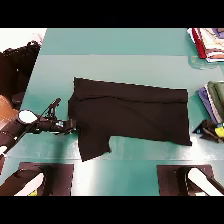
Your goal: Fold the shirts.
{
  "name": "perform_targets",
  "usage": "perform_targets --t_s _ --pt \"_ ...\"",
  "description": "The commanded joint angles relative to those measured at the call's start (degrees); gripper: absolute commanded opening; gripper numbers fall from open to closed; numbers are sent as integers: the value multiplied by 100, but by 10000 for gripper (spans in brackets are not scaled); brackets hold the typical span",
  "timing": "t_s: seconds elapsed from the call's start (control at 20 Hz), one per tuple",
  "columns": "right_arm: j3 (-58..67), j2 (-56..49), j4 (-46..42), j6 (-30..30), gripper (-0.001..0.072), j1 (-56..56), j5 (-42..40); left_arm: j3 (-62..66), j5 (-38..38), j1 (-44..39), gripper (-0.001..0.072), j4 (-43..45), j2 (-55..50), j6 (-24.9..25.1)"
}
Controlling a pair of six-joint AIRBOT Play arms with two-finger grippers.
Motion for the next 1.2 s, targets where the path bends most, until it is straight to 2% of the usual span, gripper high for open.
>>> perform_targets --t_s 0.0,0.3,0.4,0.45,0.55,0.65,0.75,0.95,1.15 --pt "-863 76 66 -68 427 -835 -197 70 -24 0 24 -17 4 96" --pt "-1189 79 444 -94 425 -415 -957 70 9 0 24 -11 4 157" --pt "-1187 76 431 -94 291 -170 -1040 70 9 0 24 -9 4 160" --pt "-1185 76 433 -94 283 -66 -1071 70 7 0 24 -7 4 160" --pt "-1176 79 422 -103 72 98 -1075 70 -35 0 23 50 7 201" --pt "-1176 81 415 -122 18 227 -1029 72 -247 0 22 195 118 197" --pt "-1161 81 409 -240 17 280 -925 74 -533 0 20 470 540 50" --pt "-914 251 361 -271 17 278 -479 68 -1738 0 21 1733 1646 -796" --pt "-503 1132 363 -271 17 280 -105 85 -2951 0 22 1652 2802 -1432"
